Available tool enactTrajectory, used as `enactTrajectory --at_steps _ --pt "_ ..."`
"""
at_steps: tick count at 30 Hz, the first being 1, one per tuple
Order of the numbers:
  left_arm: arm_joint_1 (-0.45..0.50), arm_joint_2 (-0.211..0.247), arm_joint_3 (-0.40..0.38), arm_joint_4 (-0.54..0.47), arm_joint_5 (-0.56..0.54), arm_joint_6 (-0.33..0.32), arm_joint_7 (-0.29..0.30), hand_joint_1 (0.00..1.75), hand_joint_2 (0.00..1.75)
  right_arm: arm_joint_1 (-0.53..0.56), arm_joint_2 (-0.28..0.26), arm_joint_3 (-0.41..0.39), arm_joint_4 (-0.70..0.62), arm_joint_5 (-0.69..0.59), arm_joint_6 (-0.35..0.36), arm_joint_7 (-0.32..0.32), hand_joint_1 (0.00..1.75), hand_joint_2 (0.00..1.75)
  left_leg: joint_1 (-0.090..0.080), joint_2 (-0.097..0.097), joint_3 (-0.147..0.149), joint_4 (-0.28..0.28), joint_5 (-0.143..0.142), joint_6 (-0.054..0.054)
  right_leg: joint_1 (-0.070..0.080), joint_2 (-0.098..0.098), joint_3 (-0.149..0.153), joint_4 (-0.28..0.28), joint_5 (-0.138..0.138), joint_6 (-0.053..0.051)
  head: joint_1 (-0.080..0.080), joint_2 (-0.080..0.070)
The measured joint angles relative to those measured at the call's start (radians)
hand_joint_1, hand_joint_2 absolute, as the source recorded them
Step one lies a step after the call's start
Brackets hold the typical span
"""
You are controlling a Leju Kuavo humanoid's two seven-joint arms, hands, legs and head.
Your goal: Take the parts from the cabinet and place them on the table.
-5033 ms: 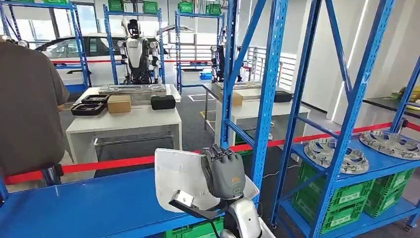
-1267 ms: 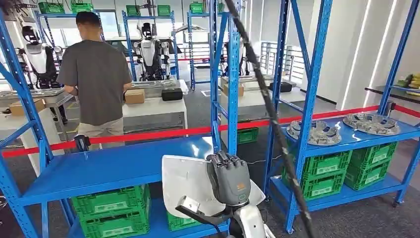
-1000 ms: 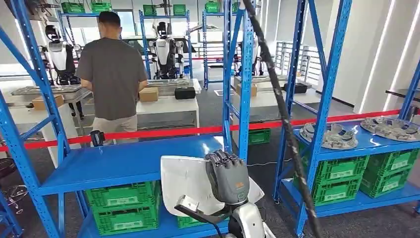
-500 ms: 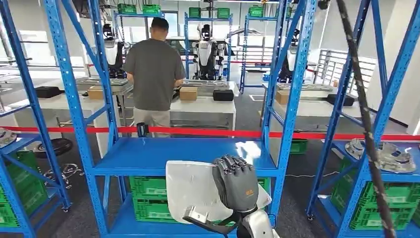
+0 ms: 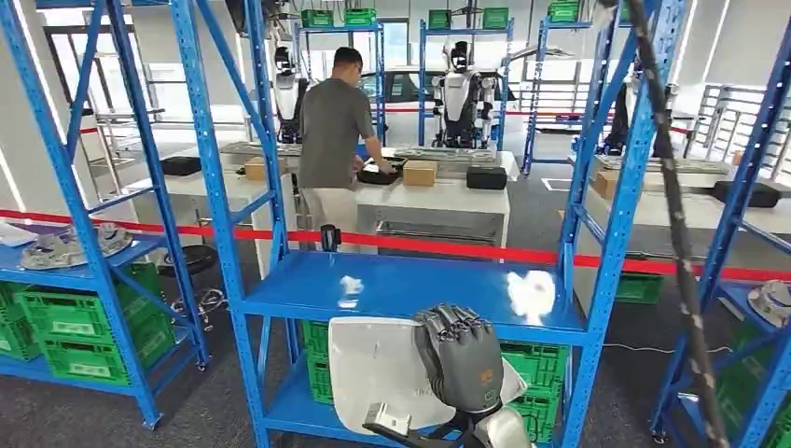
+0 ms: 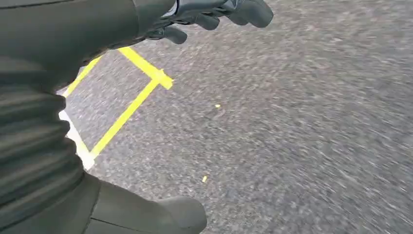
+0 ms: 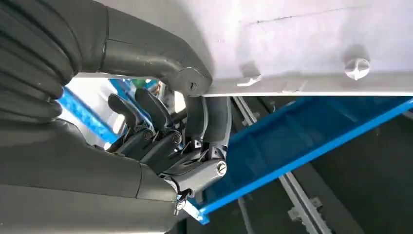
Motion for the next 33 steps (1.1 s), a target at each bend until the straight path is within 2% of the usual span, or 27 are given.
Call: enactTrajectory --at_steps 1,2,3,6,7,8,9,10,11,12,13,15,16,17,19,21,22,23,24,26,27,28,29,30,31,32,33 --pt "0.000 0.000 -0.001 0.000 -0.002 -0.001 0.006 0.00 1.75 0.006 -0.005 0.000 -0.015 0.003 -0.005 0.020 1.57 1.75 -0.001 0.042 0.040 -0.080 0.009 0.000 0.000 -0.011 0.001 0.006 -0.005 0.007 0.000 0.000" --pt "-0.001 0.000 -0.001 0.000 -0.001 -0.004 0.007 0.00 1.75 0.018 -0.015 0.000 -0.034 0.004 -0.006 0.034 1.57 1.75 -0.008 0.046 0.045 -0.083 0.005 0.012 0.011 -0.021 -0.001 0.010 -0.010 0.015 -0.003 0.000" --pt "0.001 0.000 -0.001 0.000 0.002 -0.005 0.006 0.00 1.75 0.031 -0.023 0.000 -0.053 0.007 -0.006 0.042 1.57 1.75 -0.008 0.030 0.042 -0.080 0.007 0.024 0.011 -0.029 0.001 0.008 -0.010 0.019 0.004 0.000" --pt "0.017 0.001 -0.001 0.002 0.005 -0.010 0.014 0.00 1.75 0.062 -0.037 0.000 -0.112 0.012 0.001 0.059 1.57 1.75 -0.009 -0.002 0.035 -0.081 0.011 0.041 0.006 -0.052 0.008 0.005 -0.013 0.035 0.004 0.000" --pt "0.022 -0.002 -0.001 0.002 0.005 -0.010 0.017 0.00 1.75 0.064 -0.045 0.000 -0.132 0.015 0.012 0.056 1.57 1.75 -0.005 -0.011 0.036 -0.084 0.015 0.048 0.001 -0.004 0.006 0.020 -0.028 0.045 0.006 0.000" --pt "0.022 -0.002 -0.001 0.002 0.009 -0.009 0.016 0.00 1.75 0.066 -0.054 0.000 -0.147 0.018 0.017 0.053 1.57 1.75 -0.005 -0.018 0.034 -0.084 0.017 0.055 -0.003 0.047 -0.017 0.067 -0.065 0.044 0.006 0.000" --pt "0.021 -0.002 -0.001 0.002 0.012 -0.008 0.016 0.00 1.75 0.067 -0.063 0.000 -0.154 0.016 0.024 0.053 1.57 1.75 -0.005 -0.028 0.032 -0.084 0.018 0.059 0.000 0.070 -0.052 0.145 -0.107 0.044 0.009 0.000" --pt "0.021 -0.002 -0.001 0.002 0.013 -0.008 0.014 0.00 1.75 0.068 -0.069 0.000 -0.158 0.016 0.031 0.053 1.57 1.75 -0.007 -0.038 0.030 -0.084 0.019 0.060 0.002 0.079 -0.093 0.233 -0.147 0.044 0.009 0.000" --pt "0.021 -0.002 -0.001 0.002 0.013 -0.007 0.015 0.00 1.75 0.072 -0.071 0.000 -0.159 0.016 0.032 0.051 1.57 1.75 -0.008 -0.051 0.028 -0.084 0.020 0.062 0.003 0.081 -0.132 0.310 -0.172 0.042 0.010 0.000" --pt "0.022 -0.002 -0.001 0.002 0.014 -0.007 0.014 0.00 1.75 0.078 -0.073 0.001 -0.163 0.016 0.033 0.051 1.57 1.75 -0.010 -0.066 0.027 -0.083 0.021 0.063 0.003 0.081 -0.149 0.342 -0.170 0.039 0.010 0.000" --pt "0.022 -0.002 -0.001 0.002 0.016 -0.007 0.013 0.00 1.75 0.080 -0.075 0.001 -0.167 0.016 0.036 0.051 1.57 1.75 -0.011 -0.080 0.026 -0.081 0.022 0.063 0.003 0.082 -0.138 0.317 -0.145 0.034 0.010 0.000" --pt "0.021 -0.004 -0.001 0.002 0.019 -0.011 0.003 0.00 1.75 0.074 -0.075 0.003 -0.167 0.027 0.039 0.052 1.57 1.75 -0.011 -0.110 0.027 -0.077 0.023 0.060 0.004 0.098 -0.056 0.153 -0.056 0.024 0.010 0.000" --pt "0.020 -0.007 -0.001 0.002 0.019 -0.012 0.002 0.00 1.75 0.068 -0.075 0.005 -0.169 0.039 0.038 0.056 1.57 1.75 -0.010 -0.123 0.027 -0.076 0.025 0.058 0.004 0.132 -0.009 0.061 -0.018 0.017 0.010 0.000" --pt "0.017 -0.011 -0.001 0.002 0.018 -0.012 0.002 0.00 1.75 0.063 -0.075 0.008 -0.172 0.052 0.037 0.059 1.57 1.75 -0.013 -0.134 0.023 -0.075 0.027 0.051 0.004 0.169 0.008 0.022 -0.032 0.016 0.008 0.000" --pt "0.014 -0.011 0.000 0.002 0.020 -0.011 0.002 0.00 1.75 0.049 -0.072 0.013 -0.179 0.077 0.040 0.063 1.57 1.75 -0.009 -0.156 0.014 -0.078 0.034 0.037 0.009 0.142 0.006 0.018 -0.024 0.019 0.008 0.000" --pt "0.016 -0.012 0.000 0.003 0.024 -0.010 0.002 0.00 1.75 0.027 -0.059 0.029 -0.185 0.123 0.042 0.082 1.57 1.75 -0.008 -0.179 0.008 -0.088 0.043 0.020 0.010 0.121 0.007 0.011 -0.016 0.008 0.009 0.000" --pt "0.016 -0.012 0.000 0.003 0.025 -0.010 0.001 0.00 1.75 0.018 -0.051 0.036 -0.190 0.141 0.042 0.088 1.57 1.75 -0.008 -0.142 0.003 -0.077 0.039 0.020 0.002 0.103 0.012 0.001 -0.008 0.000 0.007 0.000" --pt "0.014 -0.012 0.000 0.003 0.026 -0.010 0.001 0.00 1.75 0.014 -0.046 0.042 -0.196 0.156 0.041 0.093 1.57 1.75 -0.015 -0.078 -0.011 -0.045 0.013 0.017 0.005 0.094 0.013 -0.003 -0.008 -0.009 0.002 0.000" --pt "0.009 -0.012 0.000 0.003 0.026 -0.010 0.003 0.00 1.75 0.012 -0.043 0.048 -0.205 0.167 0.040 0.100 1.57 1.75 -0.014 -0.047 -0.042 0.022 -0.029 0.013 0.007 0.079 0.013 -0.003 -0.008 -0.011 0.002 0.000" --pt "0.005 -0.012 0.000 0.003 0.025 -0.010 0.008 0.00 1.75 0.014 -0.040 0.058 -0.216 0.188 0.045 0.109 1.57 1.75 -0.012 -0.031 -0.115 0.182 -0.101 0.006 0.009 0.049 0.012 -0.002 -0.009 -0.014 0.001 0.000" --pt "0.007 -0.013 0.000 0.004 0.024 -0.010 0.014 0.00 1.75 0.015 -0.038 0.064 -0.224 0.198 0.048 0.112 1.57 1.75 -0.010 -0.030 -0.135 0.227 -0.110 0.003 0.009 0.034 0.012 -0.002 -0.010 -0.014 0.000 0.000" --pt "0.009 -0.013 0.000 0.005 0.024 -0.010 0.017 0.00 1.75 0.016 -0.035 0.069 -0.232 0.202 0.049 0.113 1.57 1.75 -0.009 -0.028 -0.128 0.218 -0.096 0.001 0.009 0.022 0.012 -0.002 -0.010 -0.014 0.000 0.000" --pt "0.010 -0.013 0.000 0.005 0.024 -0.010 0.018 0.00 1.75 0.015 -0.034 0.075 -0.242 0.207 0.051 0.112 1.57 1.75 -0.007 -0.023 -0.093 0.157 -0.061 0.000 0.009 0.008 0.013 -0.001 -0.011 -0.012 0.000 0.000" --pt "0.009 -0.013 0.000 0.005 0.026 -0.010 0.019 0.00 1.75 0.014 -0.033 0.078 -0.251 0.210 0.055 0.111 1.57 1.75 -0.007 -0.012 -0.044 0.069 -0.021 0.000 0.009 -0.005 0.014 0.000 -0.013 -0.009 0.000 0.000" --pt "0.009 -0.013 0.001 0.004 0.030 -0.010 0.021 0.00 1.75 0.011 -0.032 0.079 -0.261 0.211 0.059 0.110 1.57 1.75 -0.008 0.018 0.014 -0.032 0.015 0.002 0.008 -0.018 0.017 0.003 -0.017 -0.004 0.000 0.000" --pt "0.008 -0.015 0.001 0.005 0.031 -0.010 0.021 0.00 1.75 0.008 -0.031 0.080 -0.268 0.212 0.062 0.110 1.57 1.75 -0.015 0.070 0.035 -0.082 0.002 0.010 0.015 -0.027 0.018 0.006 -0.021 0.002 -0.002 0.000" --pt "0.008 -0.016 0.002 0.005 0.031 -0.010 0.021 0.00 1.75 0.003 -0.032 0.081 -0.274 0.212 0.063 0.109 1.57 1.75 -0.013 0.063 0.042 -0.085 0.013 0.023 0.019 -0.034 0.018 0.009 -0.025 0.008 0.001 0.000"
